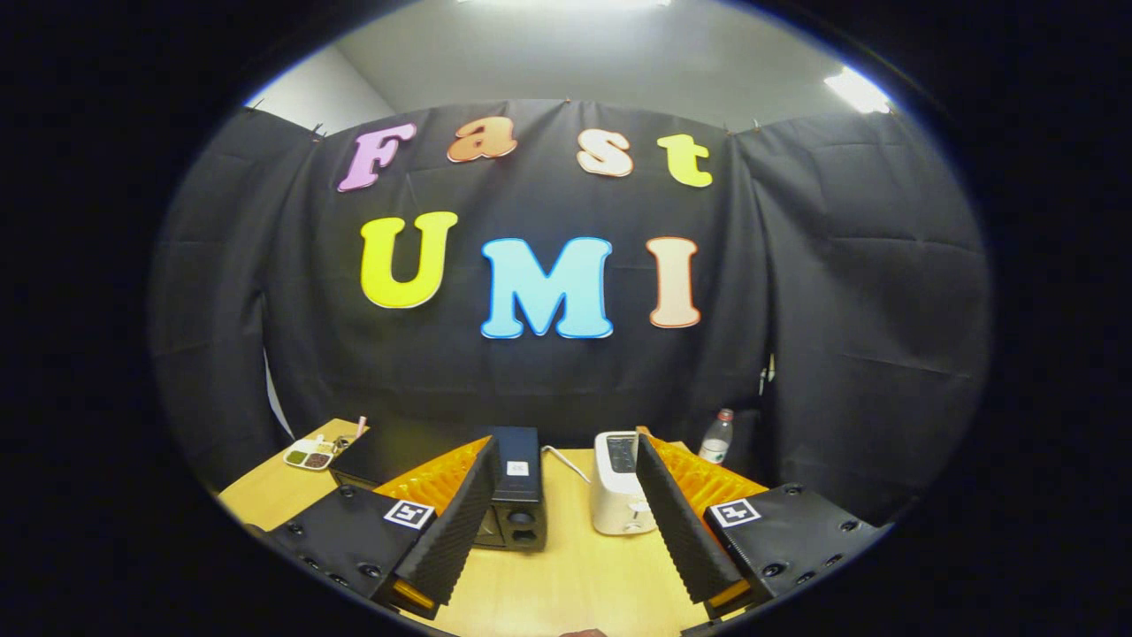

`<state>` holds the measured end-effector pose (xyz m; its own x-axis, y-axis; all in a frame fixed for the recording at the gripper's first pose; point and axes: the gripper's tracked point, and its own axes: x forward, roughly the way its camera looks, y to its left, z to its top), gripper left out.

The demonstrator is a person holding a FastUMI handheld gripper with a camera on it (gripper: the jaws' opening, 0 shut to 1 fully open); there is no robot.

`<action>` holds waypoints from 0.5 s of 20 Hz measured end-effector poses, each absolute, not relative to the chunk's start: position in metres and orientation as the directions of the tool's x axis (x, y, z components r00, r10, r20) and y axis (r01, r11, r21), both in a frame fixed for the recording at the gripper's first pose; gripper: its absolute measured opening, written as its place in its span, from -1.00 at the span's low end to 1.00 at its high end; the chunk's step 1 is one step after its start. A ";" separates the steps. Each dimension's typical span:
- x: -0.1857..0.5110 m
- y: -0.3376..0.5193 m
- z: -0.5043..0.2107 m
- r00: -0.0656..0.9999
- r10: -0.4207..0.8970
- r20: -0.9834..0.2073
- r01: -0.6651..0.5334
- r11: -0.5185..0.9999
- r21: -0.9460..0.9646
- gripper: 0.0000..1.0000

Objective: Open the toaster oven, put the food inside, and close the toaster oven door.

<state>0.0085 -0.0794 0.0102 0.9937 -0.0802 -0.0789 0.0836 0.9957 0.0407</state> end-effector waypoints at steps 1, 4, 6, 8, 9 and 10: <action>0.007 -0.088 0.009 0.992 -0.098 -0.083 0.103 0.993 0.056 0.94; 0.006 -0.096 0.012 0.990 -0.117 -0.082 0.123 0.989 0.083 0.96; 0.006 -0.093 0.016 0.991 -0.116 -0.066 0.122 0.989 0.082 0.97; 0.005 -0.088 0.015 0.992 -0.095 -0.077 0.102 0.991 0.087 0.96; 0.005 -0.086 0.014 0.993 -0.084 -0.086 0.092 0.992 0.084 0.96; 0.005 -0.083 0.014 0.993 -0.078 -0.088 0.085 0.993 0.078 0.96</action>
